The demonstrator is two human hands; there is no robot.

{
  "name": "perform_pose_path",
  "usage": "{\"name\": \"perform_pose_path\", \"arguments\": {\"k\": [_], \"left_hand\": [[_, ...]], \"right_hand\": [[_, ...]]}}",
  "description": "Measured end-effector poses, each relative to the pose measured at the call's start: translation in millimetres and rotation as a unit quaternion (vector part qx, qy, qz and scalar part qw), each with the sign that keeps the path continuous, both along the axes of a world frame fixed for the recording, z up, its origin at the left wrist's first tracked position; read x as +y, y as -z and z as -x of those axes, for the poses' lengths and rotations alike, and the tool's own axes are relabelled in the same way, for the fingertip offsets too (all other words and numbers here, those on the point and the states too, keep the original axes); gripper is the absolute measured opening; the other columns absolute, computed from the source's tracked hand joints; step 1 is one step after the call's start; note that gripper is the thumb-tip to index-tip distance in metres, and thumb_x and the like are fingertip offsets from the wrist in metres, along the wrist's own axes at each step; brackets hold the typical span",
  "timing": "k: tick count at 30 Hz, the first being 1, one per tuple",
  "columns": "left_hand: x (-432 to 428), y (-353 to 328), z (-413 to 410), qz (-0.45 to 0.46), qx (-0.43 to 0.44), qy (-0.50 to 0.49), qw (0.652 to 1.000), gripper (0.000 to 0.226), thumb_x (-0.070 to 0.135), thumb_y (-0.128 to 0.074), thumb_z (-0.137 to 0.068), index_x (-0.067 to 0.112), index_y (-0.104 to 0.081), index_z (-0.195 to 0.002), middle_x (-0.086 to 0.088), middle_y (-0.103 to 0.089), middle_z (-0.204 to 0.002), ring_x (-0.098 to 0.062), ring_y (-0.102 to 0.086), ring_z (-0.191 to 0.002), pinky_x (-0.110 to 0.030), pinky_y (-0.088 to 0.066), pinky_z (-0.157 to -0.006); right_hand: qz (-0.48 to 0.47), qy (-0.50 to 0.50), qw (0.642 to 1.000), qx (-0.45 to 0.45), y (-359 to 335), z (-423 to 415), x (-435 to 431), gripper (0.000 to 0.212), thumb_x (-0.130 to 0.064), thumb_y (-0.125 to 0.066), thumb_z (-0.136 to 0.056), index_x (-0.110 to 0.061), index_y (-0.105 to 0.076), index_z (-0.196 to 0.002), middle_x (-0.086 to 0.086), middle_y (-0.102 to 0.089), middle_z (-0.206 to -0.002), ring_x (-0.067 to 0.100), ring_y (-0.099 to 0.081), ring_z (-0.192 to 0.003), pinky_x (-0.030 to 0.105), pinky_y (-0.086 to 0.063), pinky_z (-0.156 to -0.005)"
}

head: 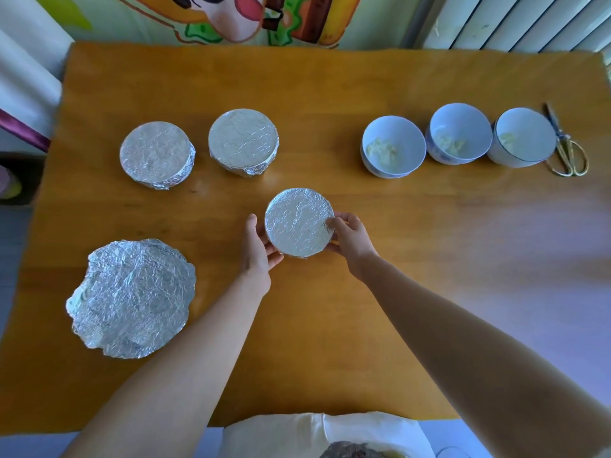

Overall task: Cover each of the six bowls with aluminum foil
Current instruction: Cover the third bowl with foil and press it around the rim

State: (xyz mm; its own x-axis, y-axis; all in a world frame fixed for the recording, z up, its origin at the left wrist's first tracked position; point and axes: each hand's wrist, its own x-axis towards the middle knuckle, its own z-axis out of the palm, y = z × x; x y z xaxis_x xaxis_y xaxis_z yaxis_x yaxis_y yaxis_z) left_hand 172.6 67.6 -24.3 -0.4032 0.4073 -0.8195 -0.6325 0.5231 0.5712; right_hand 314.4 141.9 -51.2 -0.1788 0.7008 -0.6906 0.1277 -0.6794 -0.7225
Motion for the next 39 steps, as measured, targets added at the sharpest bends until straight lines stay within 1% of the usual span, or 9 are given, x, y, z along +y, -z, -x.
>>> {"name": "perform_pose_path", "arguments": {"k": [5, 9, 17, 22, 27, 30, 33, 36, 39], "left_hand": [[46.2, 2.2, 0.9, -0.016, -0.022, -0.003, 1.0, 0.04, 0.054, -0.038, -0.101, 0.023, -0.052, -0.121, -0.003, -0.065, -0.116, -0.012, -0.06, -0.093, -0.038, -0.043, -0.101], [82.6, 8.3, 4.8, -0.037, -0.03, -0.019, 0.999, 0.042, 0.052, -0.04, -0.1, 0.022, -0.049, -0.128, -0.004, -0.063, -0.123, -0.015, -0.059, -0.106, -0.036, -0.042, -0.1], [126.6, 23.8, 6.9, -0.107, -0.031, -0.118, 0.987, 0.035, 0.044, -0.044, -0.102, 0.02, -0.039, -0.127, 0.003, -0.064, -0.106, -0.013, -0.06, -0.105, -0.033, -0.039, -0.105], [133.4, 31.8, 3.9, -0.097, 0.005, -0.096, 0.991, 0.039, 0.04, -0.041, -0.104, 0.014, -0.041, -0.133, 0.002, -0.065, -0.108, -0.005, -0.059, -0.1, -0.03, -0.038, -0.103], [127.9, 29.0, 0.6, -0.039, 0.077, -0.059, 0.994, 0.037, 0.035, -0.039, -0.105, 0.015, -0.042, -0.136, -0.004, -0.059, -0.126, -0.015, -0.056, -0.114, -0.034, -0.04, -0.104], [111.3, 28.4, -7.8, 0.035, 0.107, -0.038, 0.993, 0.029, 0.029, -0.04, -0.104, 0.012, -0.049, -0.125, -0.004, -0.058, -0.11, -0.016, -0.055, -0.091, -0.03, -0.043, -0.084], [94.5, 29.2, -21.7, 0.053, 0.086, 0.002, 0.995, 0.013, 0.019, -0.044, -0.101, 0.013, -0.054, -0.108, -0.004, -0.062, -0.095, -0.011, -0.053, -0.069, -0.024, -0.04, -0.064], [85.8, 28.0, -34.2, 0.051, 0.054, 0.071, 0.995, 0.019, 0.018, -0.046, -0.1, 0.013, -0.06, -0.112, -0.001, -0.066, -0.088, -0.011, -0.056, -0.069, -0.023, -0.043, -0.063], [83.2, 23.8, -43.0, 0.046, 0.034, 0.134, 0.989, 0.02, 0.019, -0.046, -0.1, 0.013, -0.06, -0.113, 0.0, -0.066, -0.085, -0.012, -0.058, -0.07, -0.024, -0.044, -0.064]], "right_hand": [[0.006, 0.057, 0.998, 0.004, -0.1, 2.7, 36.0, 0.014, -0.013, -0.051, -0.095, -0.011, -0.051, -0.108, 0.008, -0.06, -0.105, 0.022, -0.061, -0.095, 0.038, -0.056, -0.085], [0.007, 0.105, 0.994, 0.002, 4.2, 13.0, 62.9, 0.015, -0.015, -0.051, -0.094, -0.012, -0.052, -0.109, 0.007, -0.06, -0.105, 0.021, -0.059, -0.096, 0.037, -0.055, -0.085], [0.008, 0.186, 0.982, 0.028, 13.7, 37.1, 97.6, 0.007, -0.019, -0.056, -0.091, -0.016, -0.052, -0.097, 0.007, -0.058, -0.099, 0.021, -0.056, -0.09, 0.039, -0.051, -0.091], [0.018, 0.197, 0.98, 0.034, 17.7, 44.6, 108.9, 0.022, -0.022, -0.059, -0.09, -0.012, -0.056, -0.11, 0.013, -0.061, -0.115, 0.022, -0.06, -0.099, 0.042, -0.053, -0.095], [0.005, 0.199, 0.978, 0.068, 16.0, 37.5, 103.2, 0.03, -0.024, -0.061, -0.093, -0.009, -0.053, -0.117, 0.01, -0.06, -0.111, 0.019, -0.059, -0.099, 0.035, -0.051, -0.092], [0.006, 0.207, 0.976, 0.062, 15.4, 22.1, 94.0, 0.033, -0.036, -0.057, -0.095, -0.015, -0.052, -0.119, 0.008, -0.062, -0.114, 0.018, -0.06, -0.102, 0.03, -0.051, -0.086], [0.056, 0.267, 0.958, 0.085, 14.0, -1.4, 93.9, 0.047, -0.048, -0.048, -0.098, -0.014, -0.041, -0.129, 0.013, -0.063, -0.109, 0.022, -0.065, -0.093, 0.033, -0.055, -0.081], [0.053, 0.309, 0.946, 0.076, 9.2, -24.8, 102.9, 0.048, -0.043, -0.043, -0.101, -0.008, -0.035, -0.134, 0.018, -0.062, -0.106, 0.026, -0.067, -0.082, 0.032, -0.056, -0.07], [0.022, 0.263, 0.964, 0.03, 2.7, -38.5, 111.0, 0.032, -0.025, -0.038, -0.103, -0.005, -0.041, -0.128, 0.016, -0.06, -0.095, 0.022, -0.065, -0.072, 0.029, -0.052, -0.063]]}}
